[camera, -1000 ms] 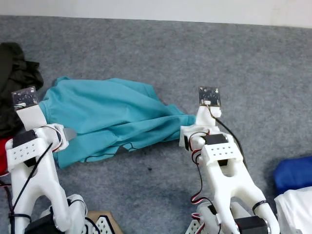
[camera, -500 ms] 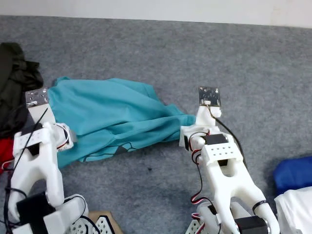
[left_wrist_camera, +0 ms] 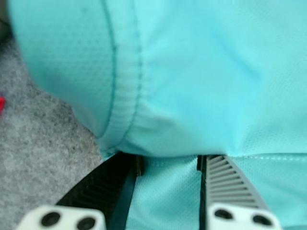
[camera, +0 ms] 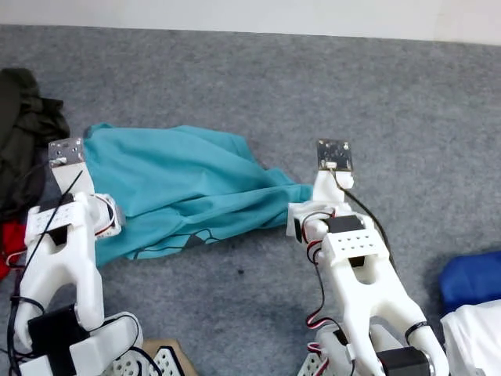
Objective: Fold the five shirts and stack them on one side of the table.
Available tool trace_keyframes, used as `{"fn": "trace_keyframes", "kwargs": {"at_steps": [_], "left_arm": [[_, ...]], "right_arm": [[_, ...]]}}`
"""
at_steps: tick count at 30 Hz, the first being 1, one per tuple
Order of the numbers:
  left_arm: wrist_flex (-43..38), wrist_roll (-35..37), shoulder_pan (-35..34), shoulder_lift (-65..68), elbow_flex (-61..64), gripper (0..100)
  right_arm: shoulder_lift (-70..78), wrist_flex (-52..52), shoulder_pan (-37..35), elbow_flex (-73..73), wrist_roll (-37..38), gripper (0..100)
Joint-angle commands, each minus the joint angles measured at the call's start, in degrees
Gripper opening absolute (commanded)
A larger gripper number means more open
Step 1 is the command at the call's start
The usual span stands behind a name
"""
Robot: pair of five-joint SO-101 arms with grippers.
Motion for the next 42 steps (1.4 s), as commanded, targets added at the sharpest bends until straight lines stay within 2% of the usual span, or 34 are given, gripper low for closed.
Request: {"fn": "trace_keyframes", "kwargs": {"at_steps": [1, 7, 24, 27, 33, 38, 42], "left_arm": [[2.7, 2.2, 1.9, -2.8, -3.3, 17], [5.4, 10.3, 4.3, -11.2, -3.5, 0], [5.1, 10.6, 4.3, -12.4, -0.7, 1], [5.0, 10.6, 4.3, -12.4, -0.7, 1], [5.0, 10.6, 4.4, -12.4, -0.7, 1], [4.8, 10.6, 4.4, -12.4, -0.1, 1], [0.4, 10.6, 4.4, -12.6, 2.2, 1]], "right_arm": [[-1.5, -0.9, -0.6, -3.0, -0.4, 11.8], [-1.5, -0.9, -0.6, -3.0, -0.4, 11.8], [-1.4, -2.1, -0.5, -5.7, -0.8, 12.3], [-1.4, -2.1, -1.8, -7.7, -3.8, 12.4], [-1.5, -1.9, -4.8, -10.9, -5.3, 23.0], [-1.4, -2.2, -3.0, -10.9, -5.2, 23.2], [-1.0, -4.4, -0.9, -10.7, -5.2, 23.2]]}}
